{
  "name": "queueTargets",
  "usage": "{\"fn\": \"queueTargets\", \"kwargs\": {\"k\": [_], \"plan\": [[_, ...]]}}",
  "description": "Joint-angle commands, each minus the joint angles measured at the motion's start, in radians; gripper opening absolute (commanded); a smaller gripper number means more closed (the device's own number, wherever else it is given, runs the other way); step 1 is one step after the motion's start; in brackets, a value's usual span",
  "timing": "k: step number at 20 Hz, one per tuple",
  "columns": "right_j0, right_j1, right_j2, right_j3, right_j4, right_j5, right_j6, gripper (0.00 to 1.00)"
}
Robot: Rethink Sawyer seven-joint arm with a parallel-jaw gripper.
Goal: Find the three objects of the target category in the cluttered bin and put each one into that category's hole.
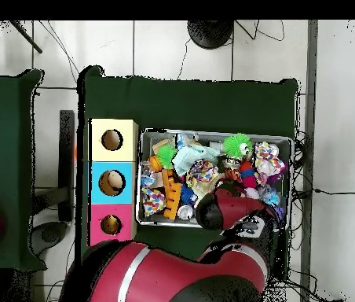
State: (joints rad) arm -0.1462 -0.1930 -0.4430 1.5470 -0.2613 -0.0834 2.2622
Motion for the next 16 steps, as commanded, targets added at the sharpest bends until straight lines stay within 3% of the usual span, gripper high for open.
{"fn": "queueTargets", "kwargs": {"k": [1, 10, 12, 16], "plan": [[-0.073, 0.021, 0.122, -0.082, 0.011, 0.076, 0.045, 1.0], [-0.097, 0.009, 0.157, -0.054, 0.034, 0.013, 0.094, 1.0], [-0.128, 0.009, 0.198, -0.046, 0.025, -0.032, 0.108, 1.0], [-0.261, 0.006, 0.367, 0.006, -0.013, -0.112, 0.15, 1.0]]}}
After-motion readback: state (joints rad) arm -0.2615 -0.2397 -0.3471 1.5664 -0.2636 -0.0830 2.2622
